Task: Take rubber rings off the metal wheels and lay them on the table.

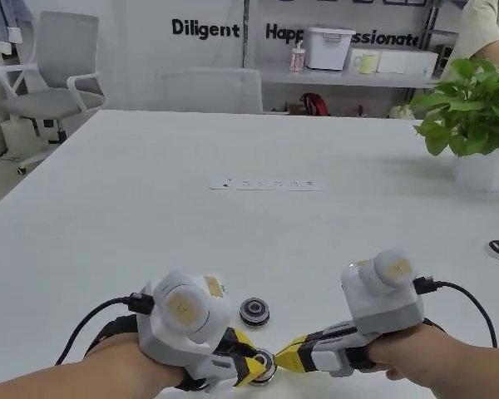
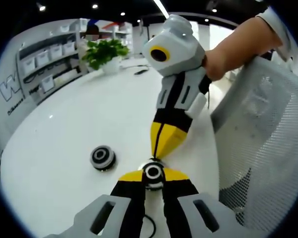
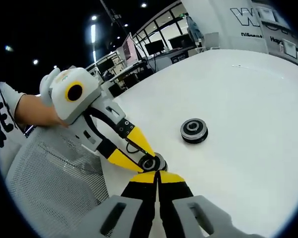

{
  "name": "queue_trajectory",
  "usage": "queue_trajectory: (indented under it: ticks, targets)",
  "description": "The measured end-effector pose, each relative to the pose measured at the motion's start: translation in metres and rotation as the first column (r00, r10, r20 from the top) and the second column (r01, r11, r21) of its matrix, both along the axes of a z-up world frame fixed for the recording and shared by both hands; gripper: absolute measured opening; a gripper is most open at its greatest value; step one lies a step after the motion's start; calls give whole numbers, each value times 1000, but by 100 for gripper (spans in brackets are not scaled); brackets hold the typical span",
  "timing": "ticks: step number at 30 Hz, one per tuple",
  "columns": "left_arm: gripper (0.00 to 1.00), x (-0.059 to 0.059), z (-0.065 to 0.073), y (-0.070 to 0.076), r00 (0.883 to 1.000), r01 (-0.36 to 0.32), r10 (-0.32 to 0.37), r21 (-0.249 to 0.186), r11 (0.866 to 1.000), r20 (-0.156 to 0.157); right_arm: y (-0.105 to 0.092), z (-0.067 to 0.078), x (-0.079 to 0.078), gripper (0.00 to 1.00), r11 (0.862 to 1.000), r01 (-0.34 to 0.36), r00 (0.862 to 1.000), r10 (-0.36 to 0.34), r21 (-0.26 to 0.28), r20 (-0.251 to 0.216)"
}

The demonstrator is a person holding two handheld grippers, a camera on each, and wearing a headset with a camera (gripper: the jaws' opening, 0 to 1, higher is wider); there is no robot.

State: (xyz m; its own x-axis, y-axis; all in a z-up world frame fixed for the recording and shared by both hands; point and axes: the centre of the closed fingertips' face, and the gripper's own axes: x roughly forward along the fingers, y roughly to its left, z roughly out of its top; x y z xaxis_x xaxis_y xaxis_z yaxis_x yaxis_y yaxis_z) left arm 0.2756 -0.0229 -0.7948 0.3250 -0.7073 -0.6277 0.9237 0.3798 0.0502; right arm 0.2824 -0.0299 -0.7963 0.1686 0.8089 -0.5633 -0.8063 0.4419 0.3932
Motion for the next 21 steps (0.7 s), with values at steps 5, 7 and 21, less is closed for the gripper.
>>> queue_trajectory:
  ticks: [5, 7, 21]
  targets:
    - [12, 0, 0, 0, 1000, 1, -1, 1, 1000, 2, 0, 1, -1, 0, 1000, 8, 1000, -8, 10, -10]
    - [12, 0, 0, 0, 1000, 1, -1, 1, 1000, 2, 1, 1, -1, 0, 1000, 11, 1000, -11, 15, -18]
    - [12, 0, 0, 0, 1000, 15, -15, 7, 1000, 9, 4, 2, -3, 0, 999, 9, 999, -8, 36, -38]
